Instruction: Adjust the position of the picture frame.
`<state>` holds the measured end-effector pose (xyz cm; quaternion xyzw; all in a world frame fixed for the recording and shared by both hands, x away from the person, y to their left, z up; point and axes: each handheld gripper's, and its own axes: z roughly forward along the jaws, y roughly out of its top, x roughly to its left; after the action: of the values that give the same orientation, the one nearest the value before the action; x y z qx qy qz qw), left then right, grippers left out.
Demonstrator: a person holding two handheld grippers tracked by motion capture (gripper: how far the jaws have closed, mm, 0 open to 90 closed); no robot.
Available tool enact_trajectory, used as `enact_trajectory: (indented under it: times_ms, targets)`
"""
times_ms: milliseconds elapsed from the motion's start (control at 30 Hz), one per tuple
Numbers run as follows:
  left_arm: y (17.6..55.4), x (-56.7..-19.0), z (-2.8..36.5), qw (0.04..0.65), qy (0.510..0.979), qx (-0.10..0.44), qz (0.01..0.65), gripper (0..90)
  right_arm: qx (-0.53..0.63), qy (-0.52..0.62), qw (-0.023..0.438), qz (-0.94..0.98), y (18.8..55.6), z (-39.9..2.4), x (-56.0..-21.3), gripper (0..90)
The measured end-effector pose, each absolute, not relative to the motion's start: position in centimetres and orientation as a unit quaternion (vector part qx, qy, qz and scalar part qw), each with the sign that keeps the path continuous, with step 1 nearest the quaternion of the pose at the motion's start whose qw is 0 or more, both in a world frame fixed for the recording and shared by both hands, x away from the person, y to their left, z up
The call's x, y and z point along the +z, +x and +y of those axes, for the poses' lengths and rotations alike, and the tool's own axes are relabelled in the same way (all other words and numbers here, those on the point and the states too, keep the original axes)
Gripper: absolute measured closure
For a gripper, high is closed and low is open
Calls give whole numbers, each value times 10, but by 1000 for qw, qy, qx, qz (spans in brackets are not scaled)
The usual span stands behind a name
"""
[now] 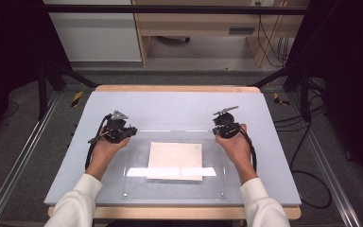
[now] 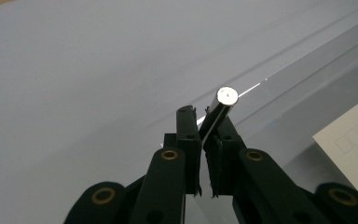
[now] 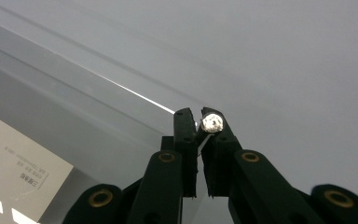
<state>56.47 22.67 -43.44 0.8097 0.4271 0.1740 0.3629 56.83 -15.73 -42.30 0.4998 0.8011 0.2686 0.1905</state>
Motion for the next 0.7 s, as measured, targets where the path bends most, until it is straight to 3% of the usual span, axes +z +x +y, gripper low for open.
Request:
enact_trajectory:
  times_ms: [700]
  targets:
    - [574, -456, 225, 356, 804, 182, 441, 841, 275, 500, 184, 801, 579, -159, -446, 851]
